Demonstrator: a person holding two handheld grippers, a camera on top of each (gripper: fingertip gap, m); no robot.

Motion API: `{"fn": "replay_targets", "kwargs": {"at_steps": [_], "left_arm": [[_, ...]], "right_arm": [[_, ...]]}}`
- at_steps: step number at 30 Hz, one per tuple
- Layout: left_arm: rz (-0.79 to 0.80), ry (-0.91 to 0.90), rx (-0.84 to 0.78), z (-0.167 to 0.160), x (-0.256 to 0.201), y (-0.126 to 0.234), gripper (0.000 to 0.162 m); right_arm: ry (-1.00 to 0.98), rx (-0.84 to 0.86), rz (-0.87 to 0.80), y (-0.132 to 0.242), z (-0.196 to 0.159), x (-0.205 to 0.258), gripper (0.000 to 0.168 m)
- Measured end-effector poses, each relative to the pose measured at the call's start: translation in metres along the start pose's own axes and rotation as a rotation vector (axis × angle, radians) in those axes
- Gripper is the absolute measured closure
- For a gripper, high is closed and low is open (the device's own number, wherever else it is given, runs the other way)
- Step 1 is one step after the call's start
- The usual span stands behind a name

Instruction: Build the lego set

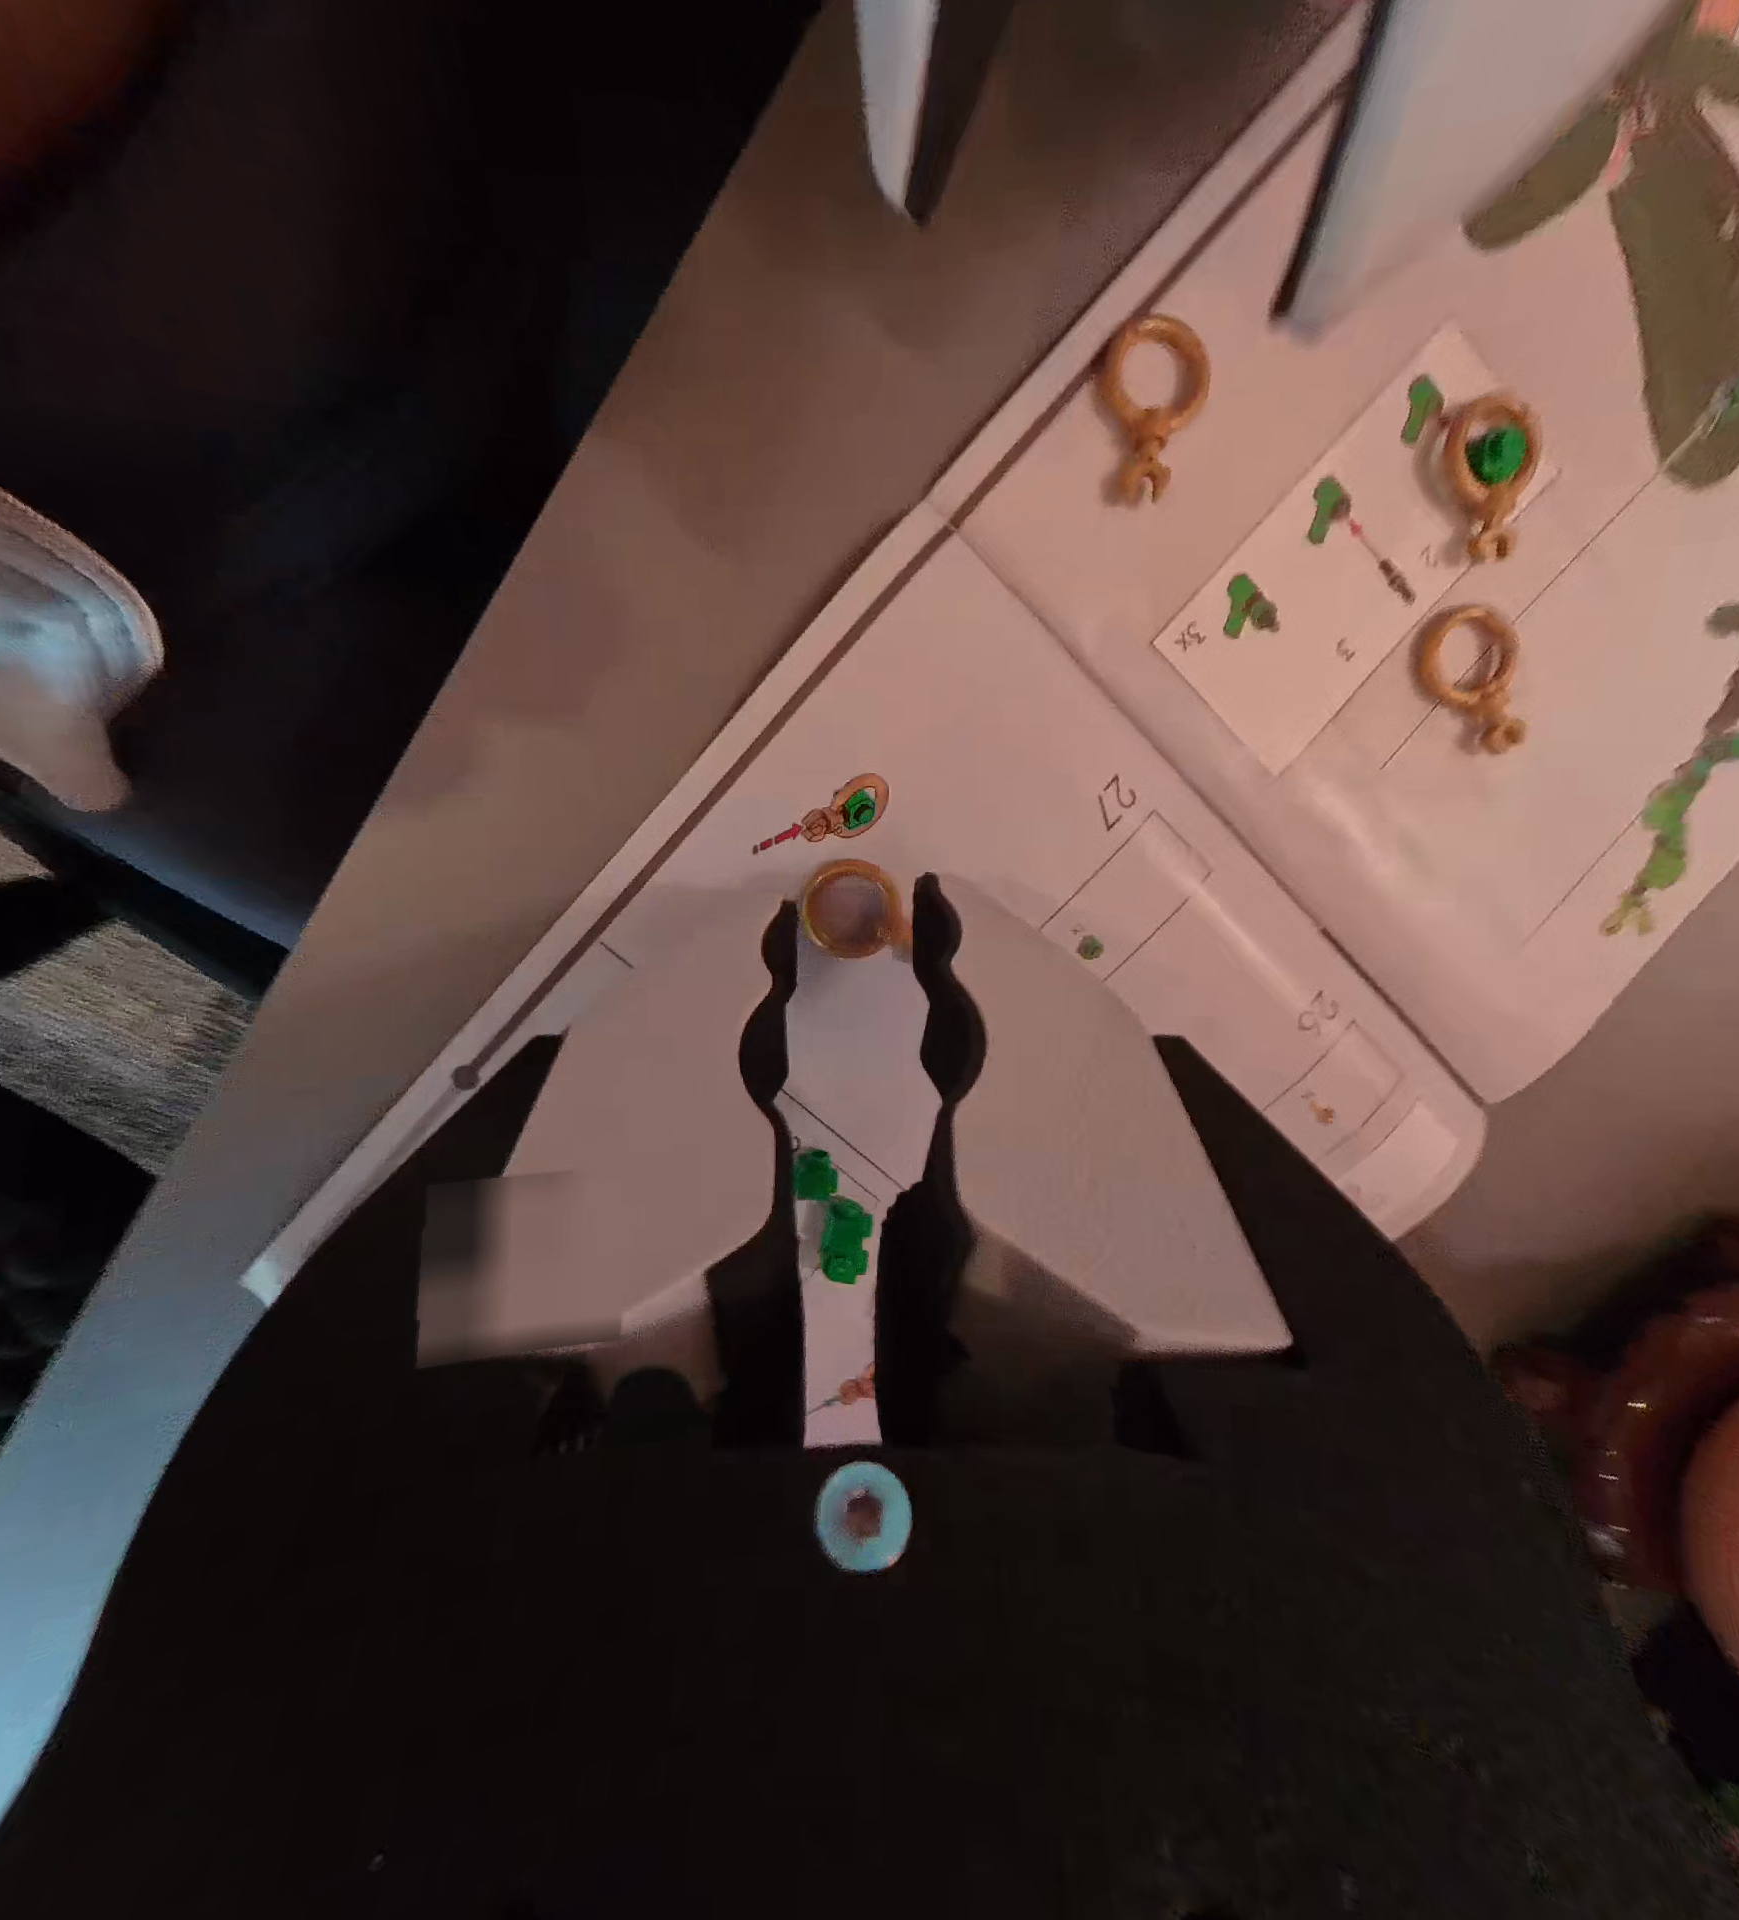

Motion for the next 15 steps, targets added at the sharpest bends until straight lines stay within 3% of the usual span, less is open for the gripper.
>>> {"fn": "replay_targets", "kwargs": {"at_steps": [2, 4, 7, 10, 15], "left_arm": [[-0.071, -0.043, 0.047, 0.0, 0.005, -0.006, 0.123], [-0.104, -0.098, 0.086, -0.002, 0.015, -0.013, 0.128], [-0.149, -0.147, 0.124, -0.007, 0.033, -0.029, 0.134], [-0.22, -0.17, 0.12, -0.012, 0.045, -0.05, 0.139], [-0.418, -0.294, 0.116, -0.02, 0.038, -0.085, 0.142]], "right_arm": [[0.055, 0.013, -0.072, 0.004, -0.001, 0.002, 0.144], [-0.017, 0.01, -0.158, 0.013, -0.005, 0.002, 0.148], [-0.454, -0.014, -0.341, 0.021, -0.012, 0.008, 0.153], [-0.891, -0.263, -0.318, 0.006, -0.005, 0.035, 0.135], [-1.126, -0.395, -0.5, -0.016, -0.006, 0.05, 0.133]]}}
Point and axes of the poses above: each gripper's, where its closed fingertips meet, y back along the fingers, z out of its top, x = y × z across the jaws, the point moved 7 cm from there along y, back along the fingers, and after that the axes turned 12 degrees about -y, right-handed, at the moved point
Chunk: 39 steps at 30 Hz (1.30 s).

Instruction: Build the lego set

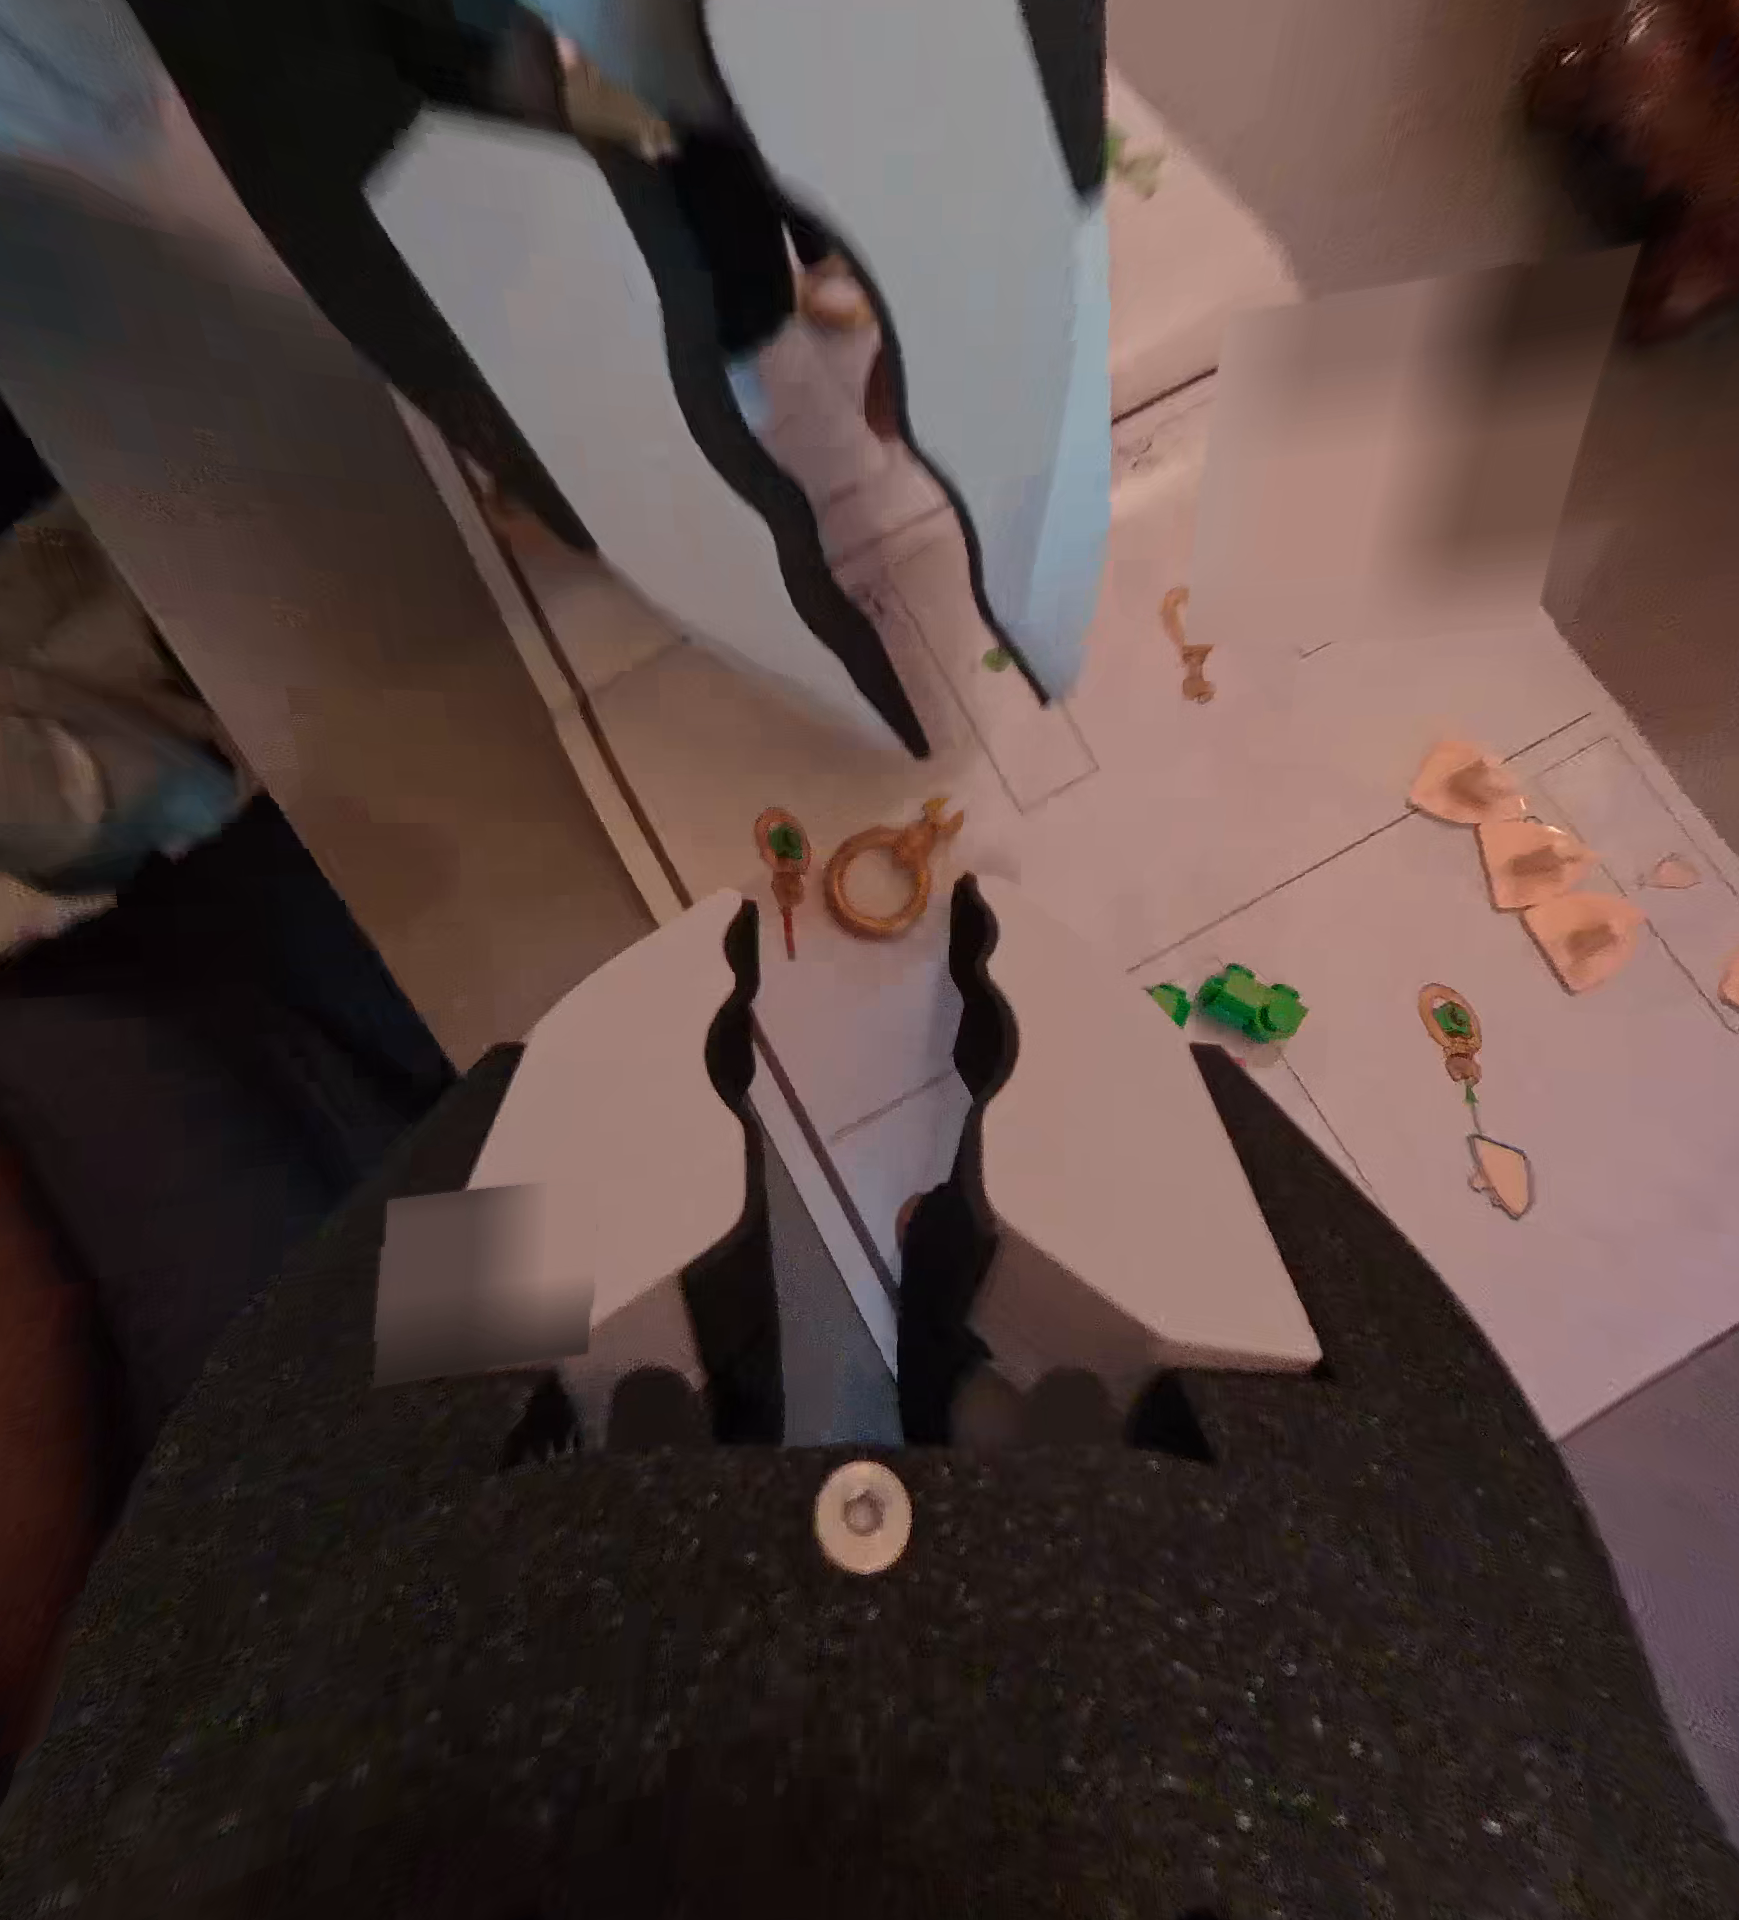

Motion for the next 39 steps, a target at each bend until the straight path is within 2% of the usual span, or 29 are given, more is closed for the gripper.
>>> {"fn": "replay_targets", "kwargs": {"at_steps": [2, 4, 5, 7, 12, 15, 17, 21, 28, 31, 34, 35, 39], "left_arm": [[-0.091, -0.023, 0.042, -0.004, -0.003, -0.007, 0.142], [-0.148, 0.012, 0.017, -0.002, -0.007, -0.008, 0.149], [-0.166, 0.034, 0.007, -0.001, -0.009, -0.007, 0.15], [-0.191, 0.064, -0.002, 0.001, -0.015, -0.003, 0.151], [-0.112, 0.115, -0.029, 0.001, -0.017, 0.008, 0.127], [-0.101, 0.128, -0.058, 0.002, -0.02, 0.008, 0.129], [-0.126, 0.184, -0.05, 0.001, -0.022, 0.004, 0.136], [-0.169, 0.421, -0.054, -0.002, -0.018, 0.0, 0.147], [-0.33, 0.847, -0.178, -0.002, -0.011, 0.003, 0.151], [-0.315, 0.913, -0.197, -0.004, -0.007, 0.005, 0.154], [-0.296, 0.956, -0.187, -0.004, -0.006, 0.006, 0.149], [-0.301, 0.969, -0.177, -0.003, -0.006, 0.005, 0.144], [-0.316, 1.041, -0.19, 0.0, -0.006, 0.004, 0.138]], "right_arm": [[-0.035, -0.004, 0.008, -0.003, -0.001, 0.002, 0.135], [-0.013, -0.003, -0.01, -0.004, 0.001, -0.002, 0.143], [0.001, 0.015, 0.021, -0.003, 0.001, -0.002, 0.149], [0.072, 0.05, 0.095, -0.004, 0.003, -0.007, 0.149], [0.425, 0.141, 0.349, -0.007, 0.011, -0.019, 0.15], [0.647, 0.157, 0.443, -0.009, 0.016, -0.02, 0.15], [0.777, 0.15, 0.472, -0.01, 0.018, -0.019, 0.15], [0.935, 0.09, 0.426, -0.008, 0.017, -0.015, 0.15], [1.093, -0.092, 0.216, 0.0, 0.008, -0.009, 0.15], [1.089, -0.174, 0.181, 0.007, 0.013, -0.008, 0.15], [1.091, -0.178, 0.163, 0.01, 0.015, -0.009, 0.151], [1.103, -0.176, 0.156, 0.01, 0.016, -0.009, 0.165], [1.128, -0.168, 0.142, 0.01, 0.017, -0.008, 0.165]]}}
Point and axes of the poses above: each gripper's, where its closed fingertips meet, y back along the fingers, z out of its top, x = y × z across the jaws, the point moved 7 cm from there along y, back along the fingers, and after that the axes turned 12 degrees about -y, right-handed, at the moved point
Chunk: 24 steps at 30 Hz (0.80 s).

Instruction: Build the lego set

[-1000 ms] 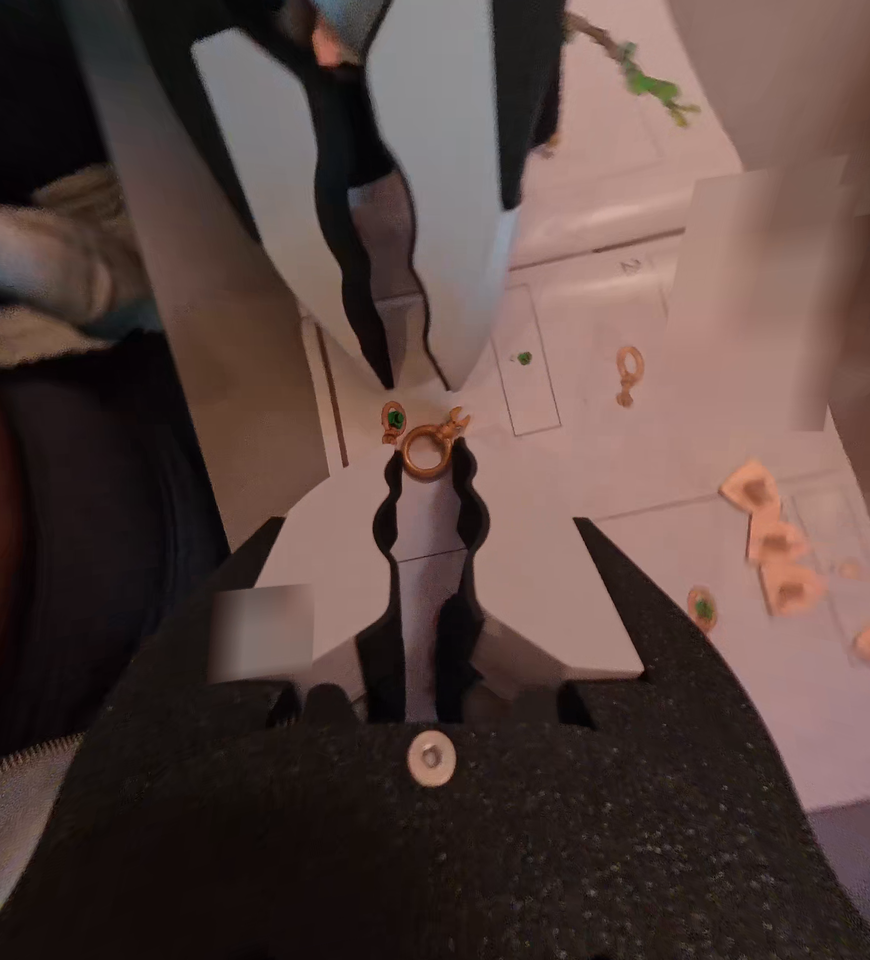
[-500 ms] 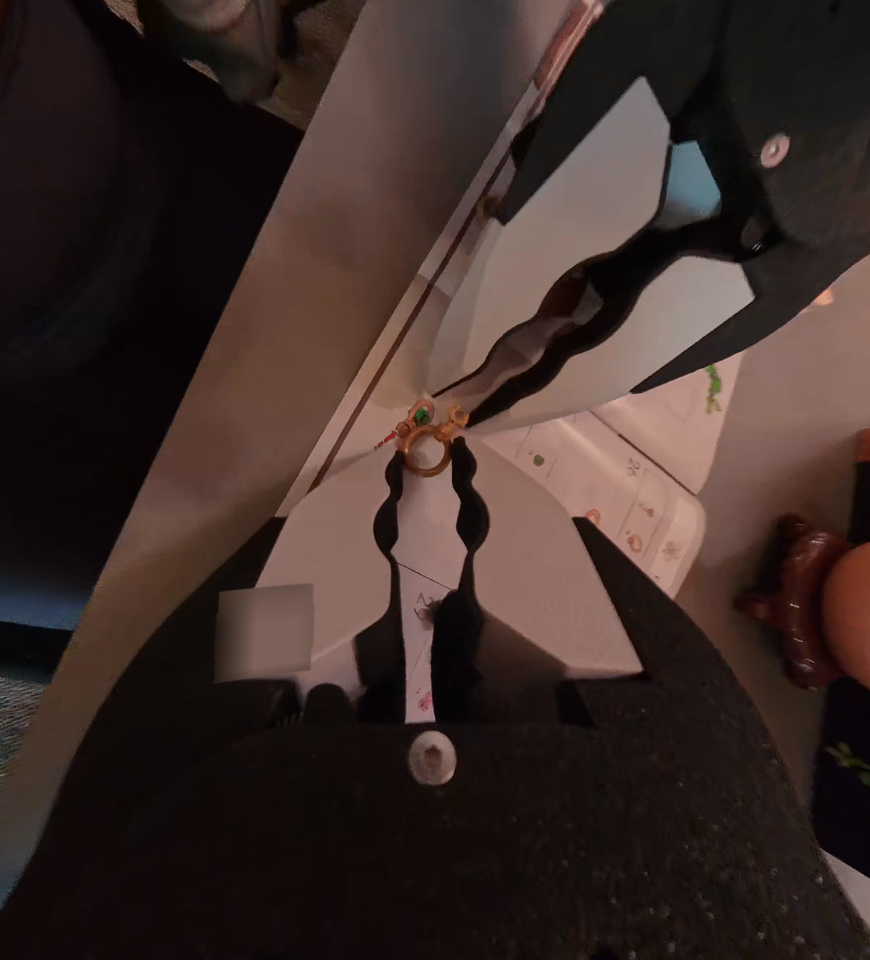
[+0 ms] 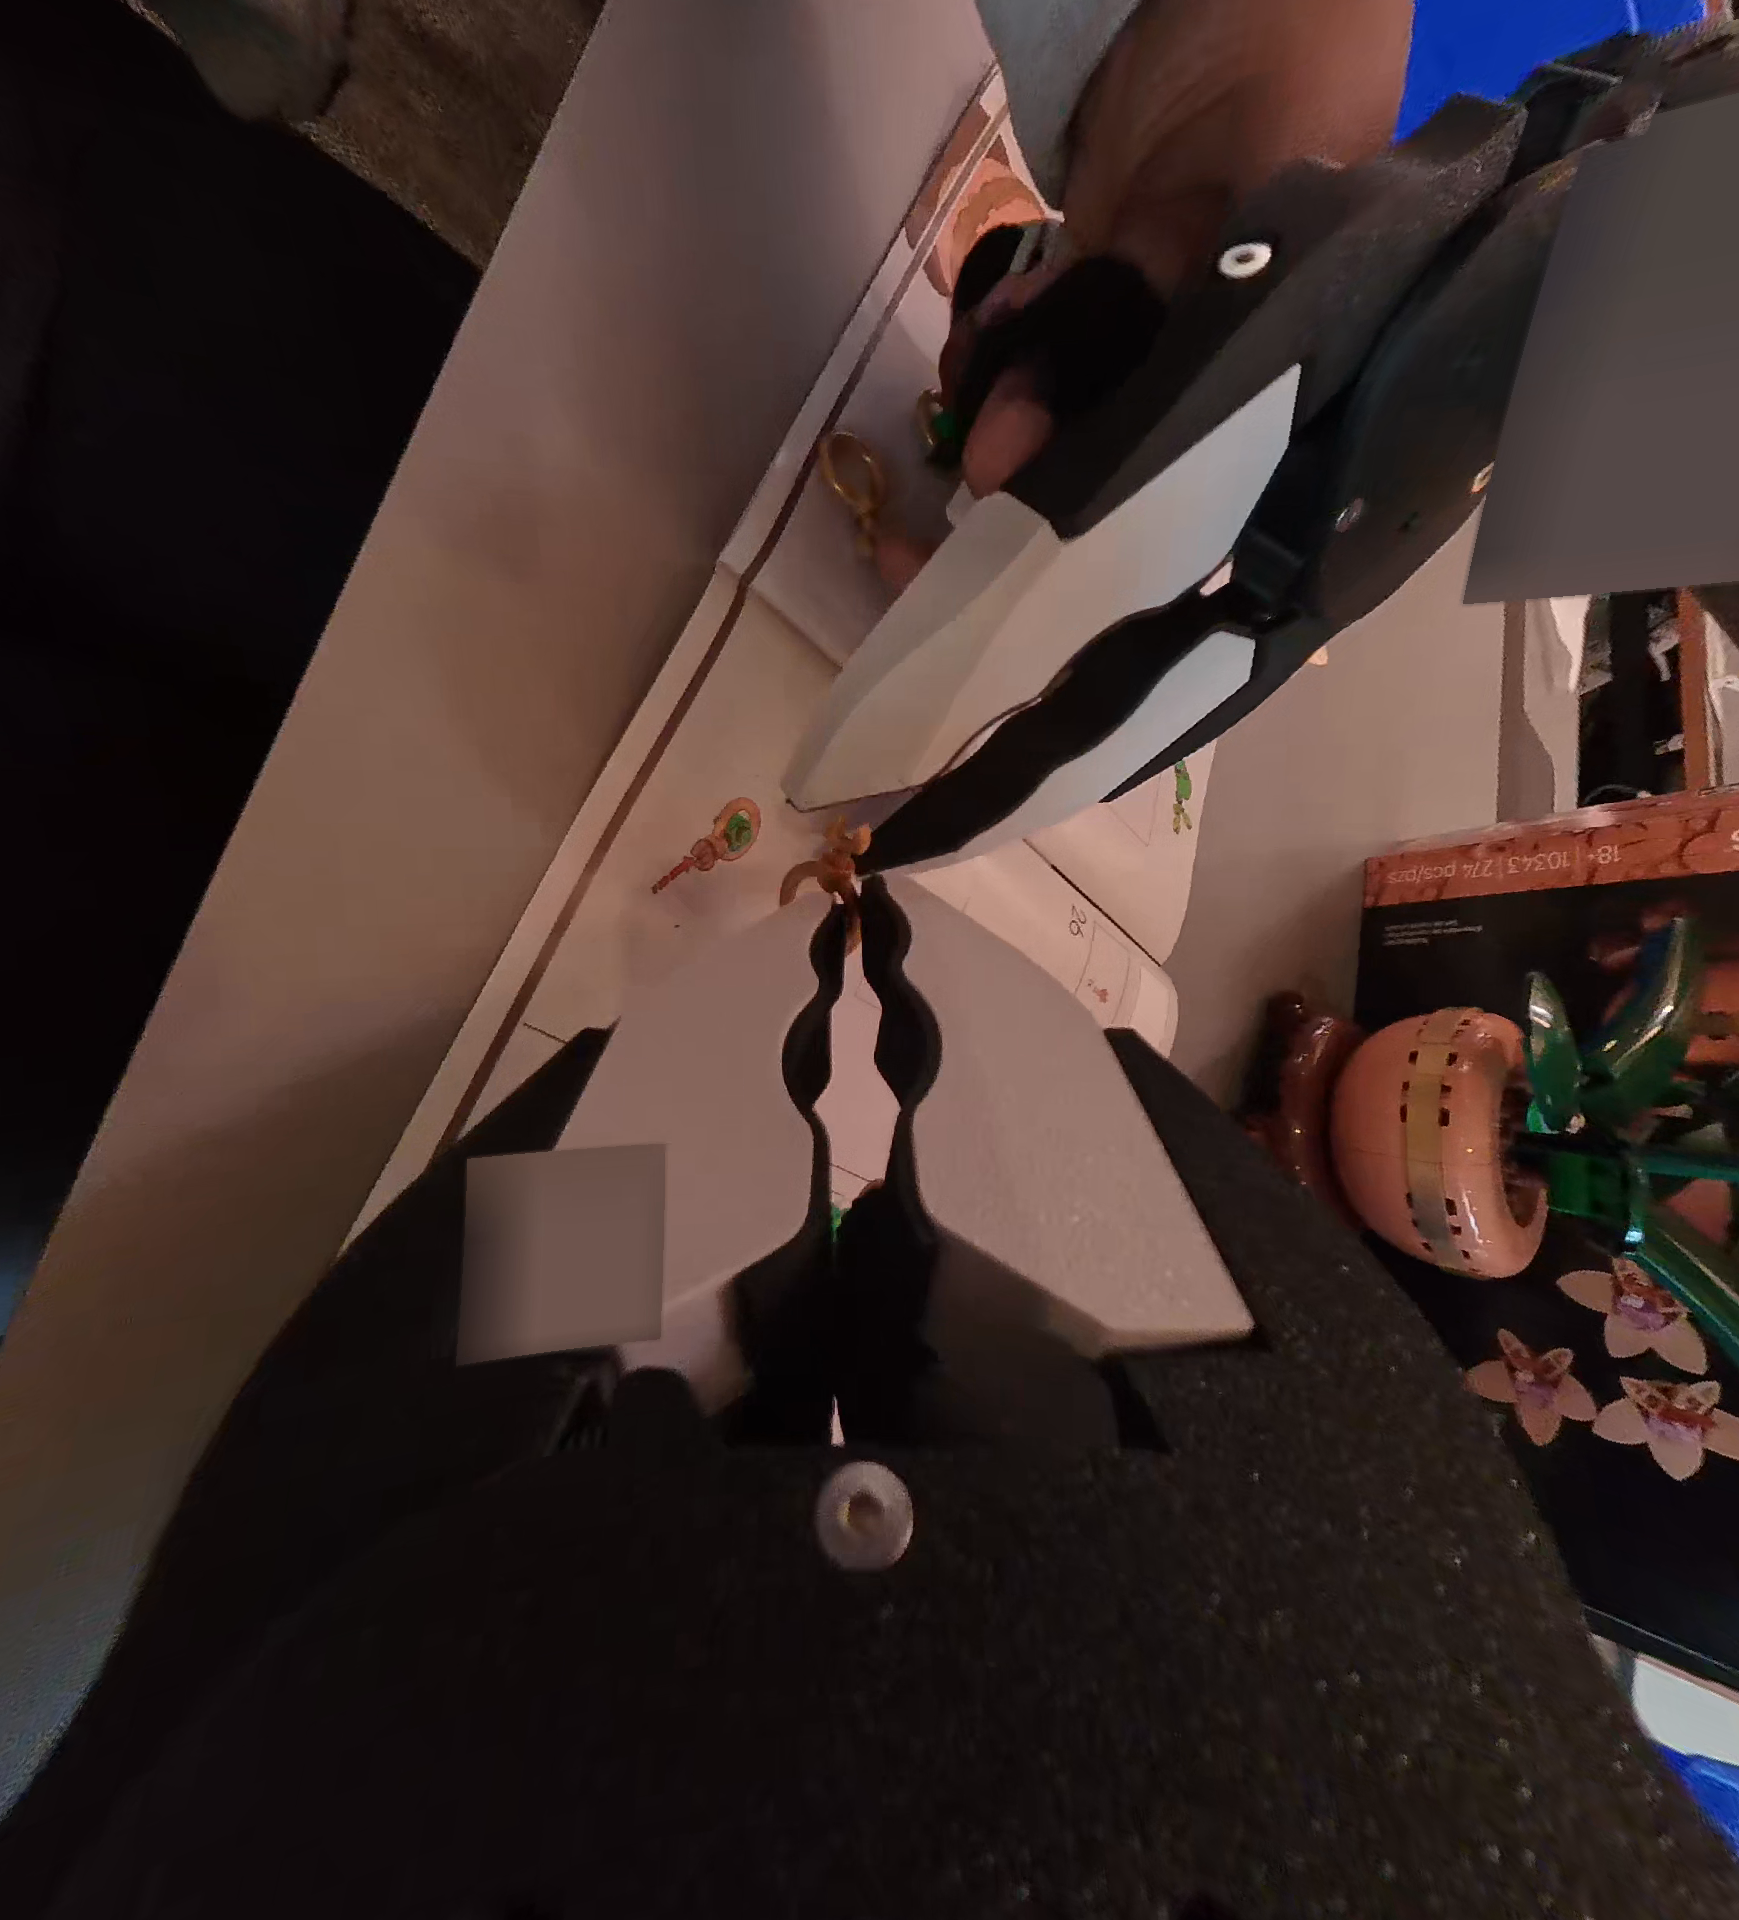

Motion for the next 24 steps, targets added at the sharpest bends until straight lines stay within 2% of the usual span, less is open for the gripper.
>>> {"fn": "replay_targets", "kwargs": {"at_steps": [5, 9, 12, 18, 24], "left_arm": [[0.051, -0.008, 0.012, -0.003, 0.001, 0.0, 0.138], [0.208, -0.098, 0.005, 0.004, -0.006, -0.001, 0.131], [0.279, -0.124, -0.003, 0.008, -0.008, -0.003, 0.142], [0.289, -0.139, 0.001, 0.004, -0.01, -0.007, 0.155], [0.225, -0.1, -0.064, 0.003, -0.014, -0.005, 0.157]], "right_arm": [[-0.059, 0.045, 0.027, -0.007, -0.007, 0.002, 0.165], [-0.13, 0.049, 0.005, -0.006, -0.006, -0.001, 0.165], [-0.133, 0.088, -0.03, -0.007, -0.004, -0.002, 0.165], [-0.123, 0.098, -0.045, -0.006, 0.004, -0.002, 0.165], [-0.194, 0.081, 0.025, -0.001, 0.011, -0.005, 0.163]]}}
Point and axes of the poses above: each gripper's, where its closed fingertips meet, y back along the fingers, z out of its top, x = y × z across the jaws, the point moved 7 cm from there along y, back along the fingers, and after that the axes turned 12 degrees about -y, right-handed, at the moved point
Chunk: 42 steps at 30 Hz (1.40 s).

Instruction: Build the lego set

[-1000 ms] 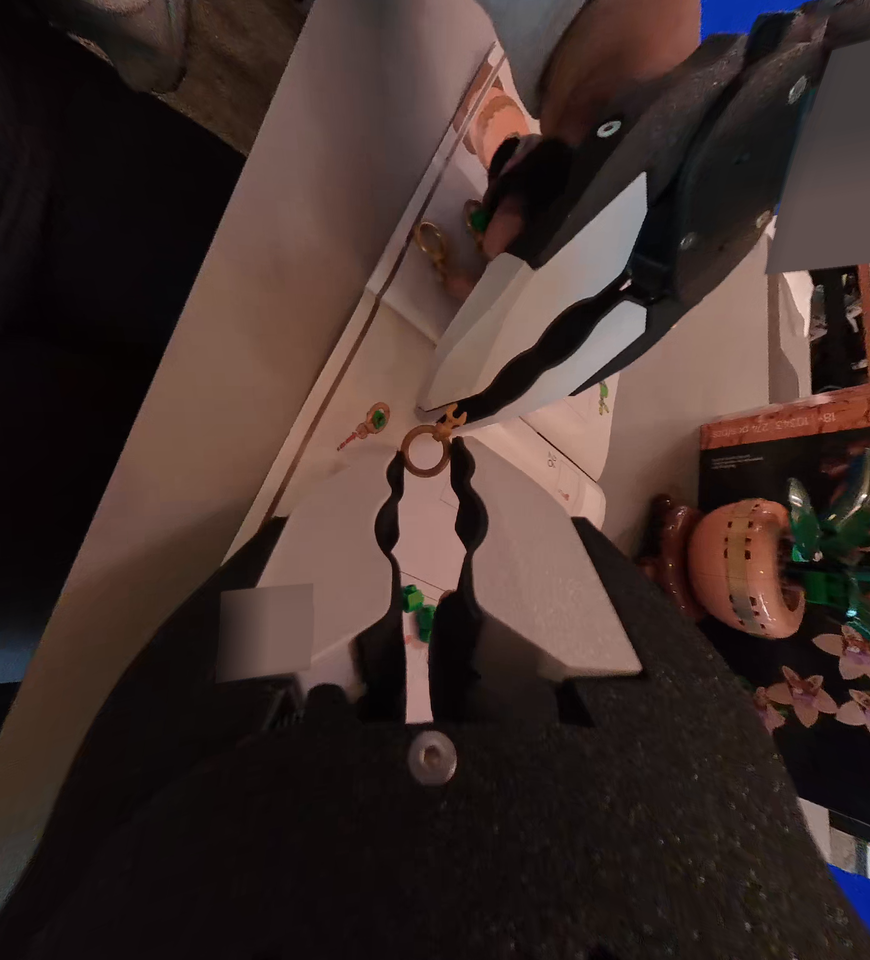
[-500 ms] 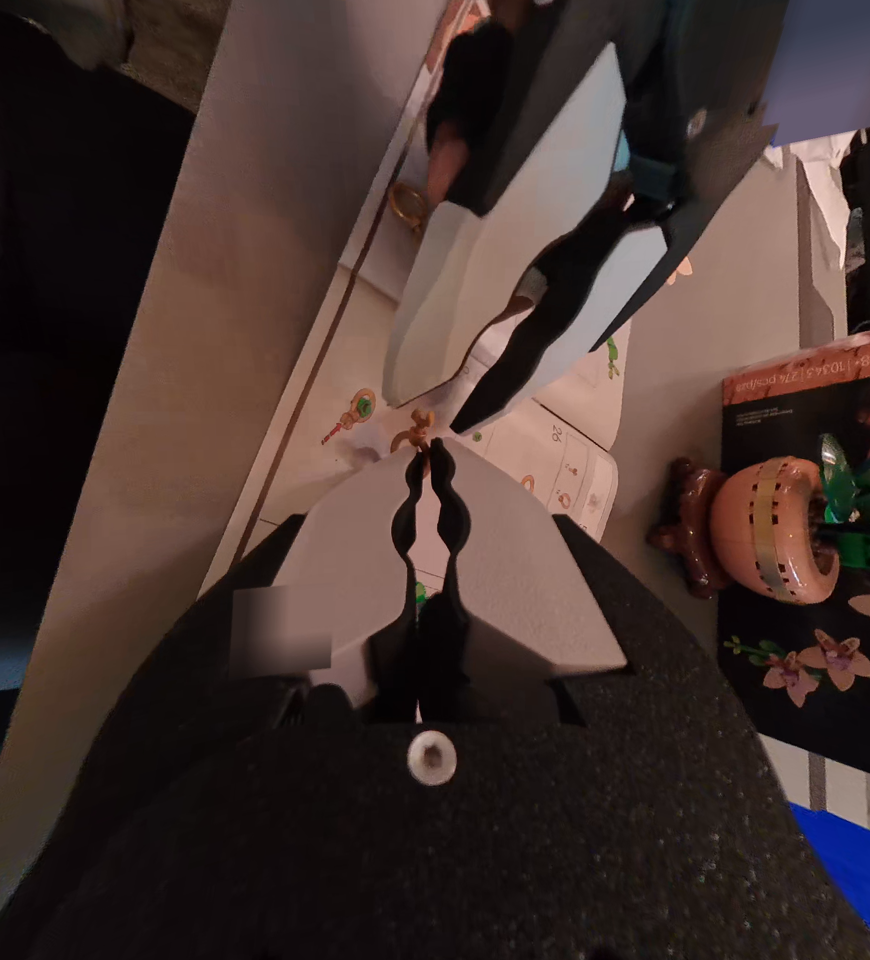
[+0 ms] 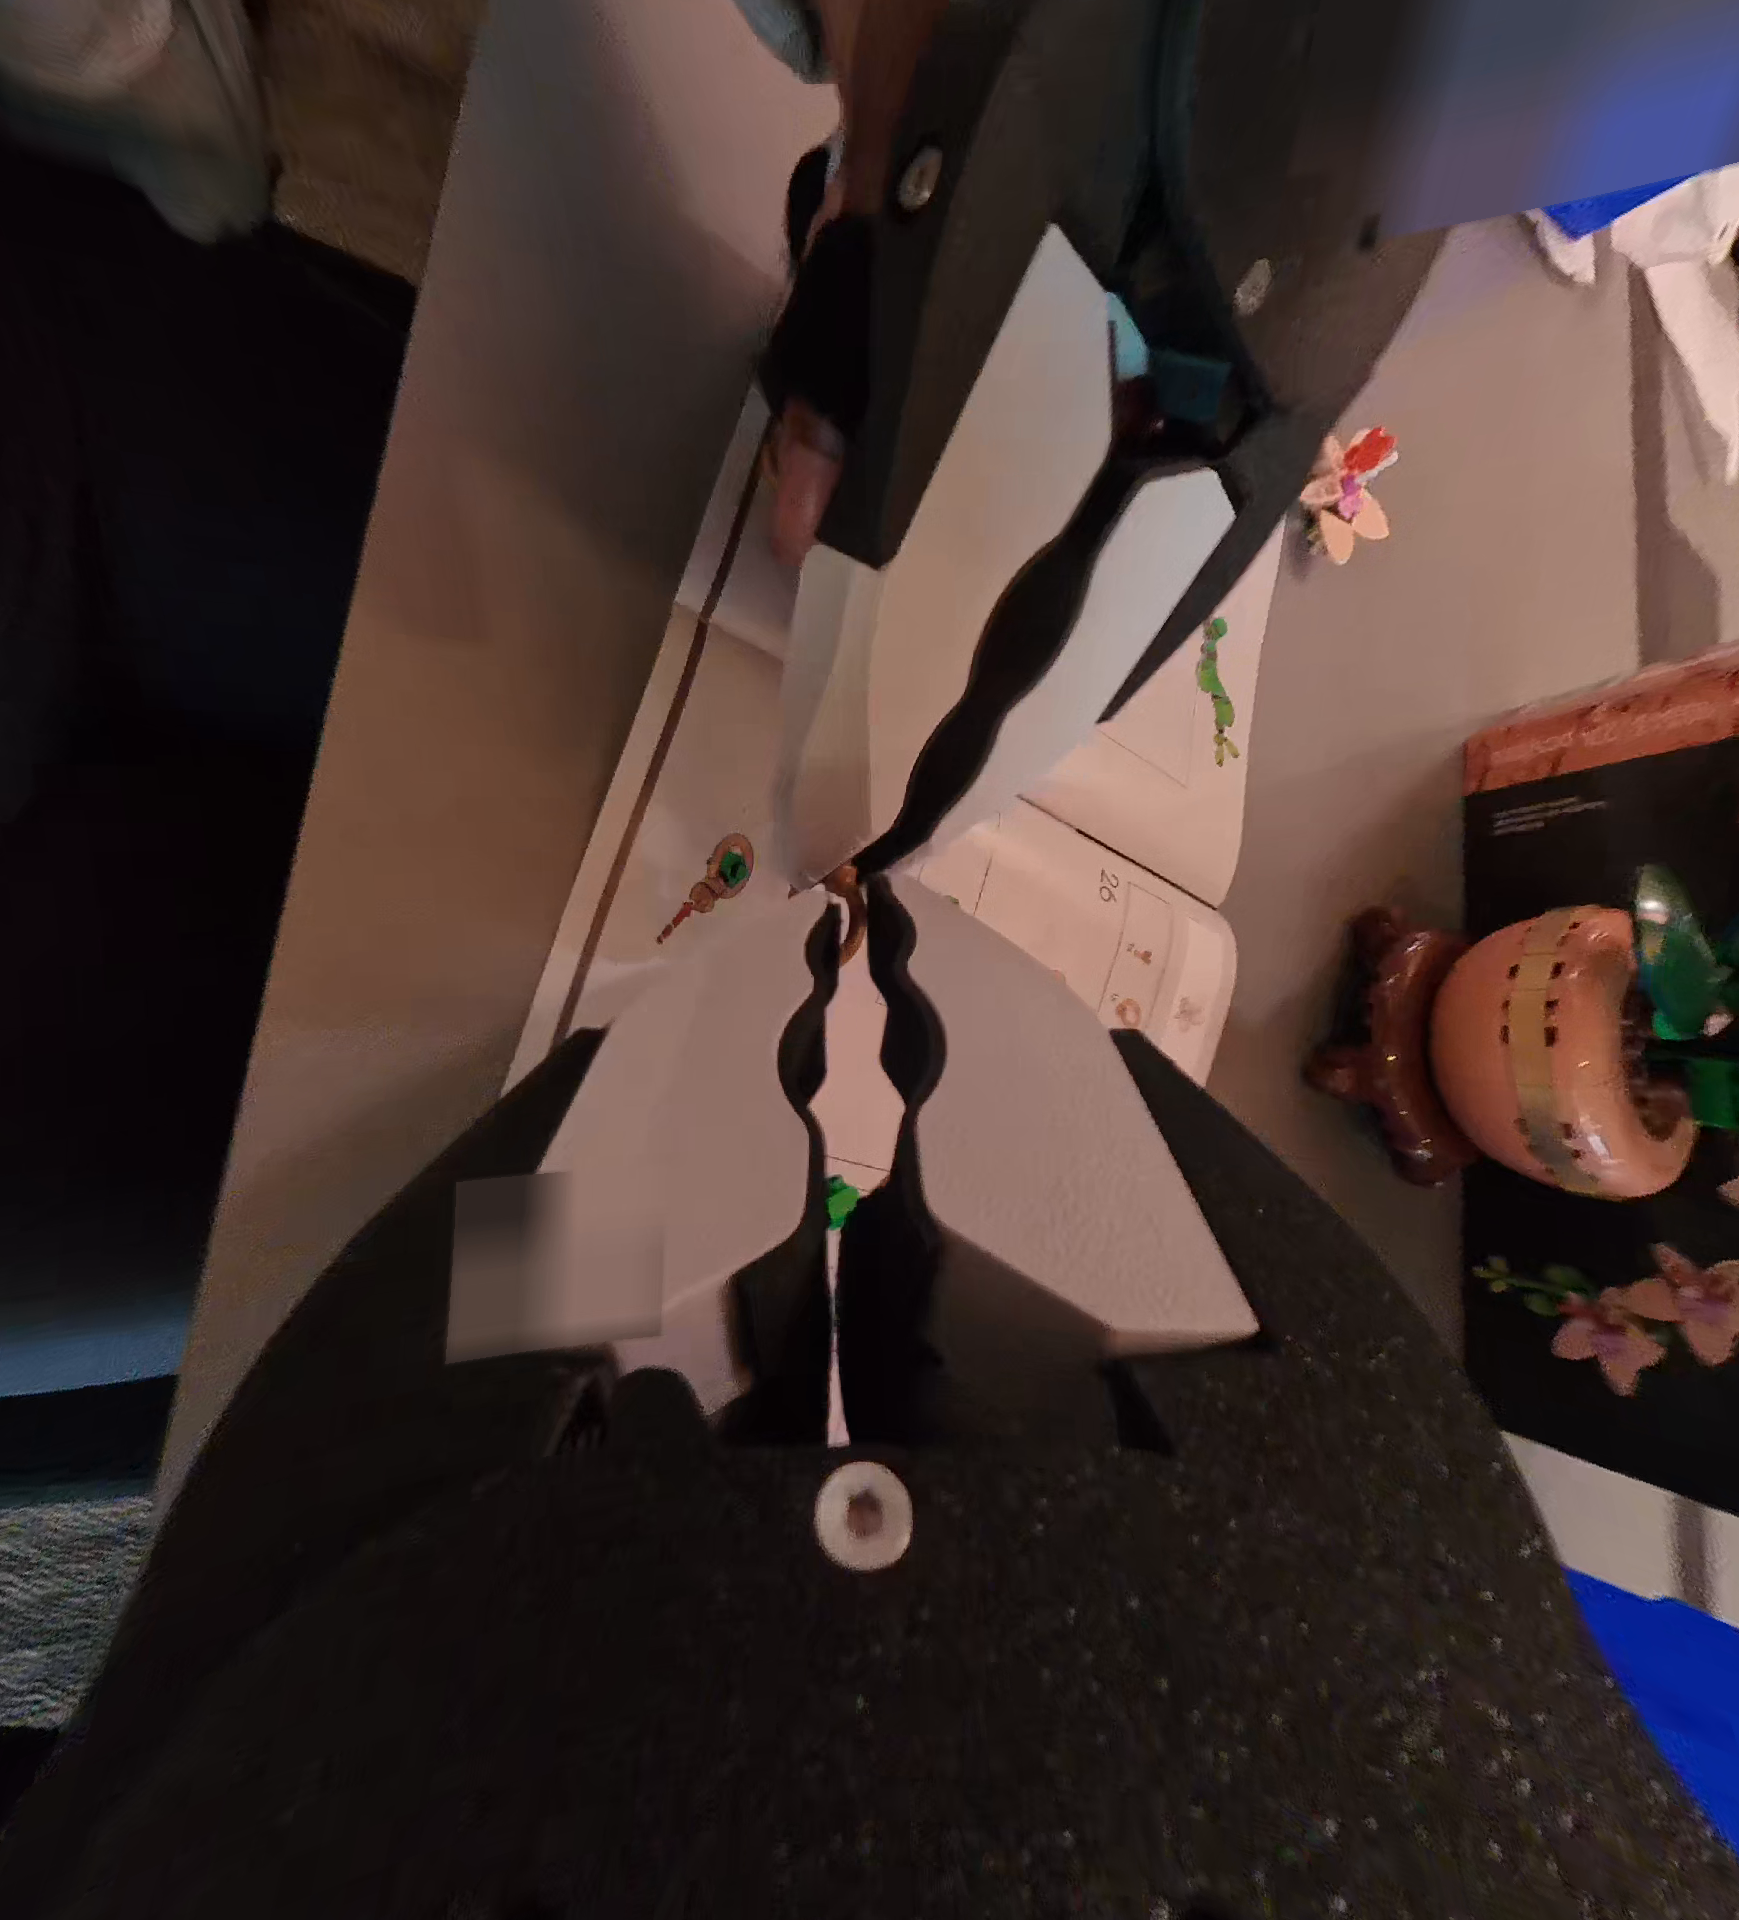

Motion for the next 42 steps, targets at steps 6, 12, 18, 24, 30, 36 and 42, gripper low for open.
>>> {"fn": "replay_targets", "kwargs": {"at_steps": [6, 12, 18, 24, 30, 36, 42], "left_arm": [[-0.113, 0.239, -0.24, 0.0, 0.007, 0.022, 0.157], [-0.041, 0.39, -0.312, -0.014, 0.007, 0.032, 0.157], [0.009, 0.385, -0.291, -0.017, -0.003, 0.026, 0.157], [-0.017, 0.373, -0.313, -0.014, -0.007, 0.02, 0.157], [-0.054, 0.37, -0.336, -0.016, -0.007, 0.02, 0.157], [-0.069, 0.357, -0.337, -0.017, -0.008, 0.02, 0.157], [-0.075, 0.357, -0.341, -0.017, -0.007, 0.021, 0.157]], "right_arm": [[-0.417, -0.214, 0.092, 0.027, -0.004, -0.019, 0.146], [-0.721, -0.131, 0.104, 0.044, -0.051, -0.018, 0.156], [-0.817, 0.169, -0.083, 0.038, -0.063, -0.003, 0.157], [-0.984, 0.084, -0.104, 0.024, -0.059, -0.006, 0.164], [-1.053, 0.054, -0.074, 0.018, -0.061, -0.012, 0.168], [-1.014, 0.078, -0.149, 0.022, -0.062, 0.012, 0.168], [-0.889, 0.023, -0.247, 0.031, -0.048, -0.005, 0.168]]}}
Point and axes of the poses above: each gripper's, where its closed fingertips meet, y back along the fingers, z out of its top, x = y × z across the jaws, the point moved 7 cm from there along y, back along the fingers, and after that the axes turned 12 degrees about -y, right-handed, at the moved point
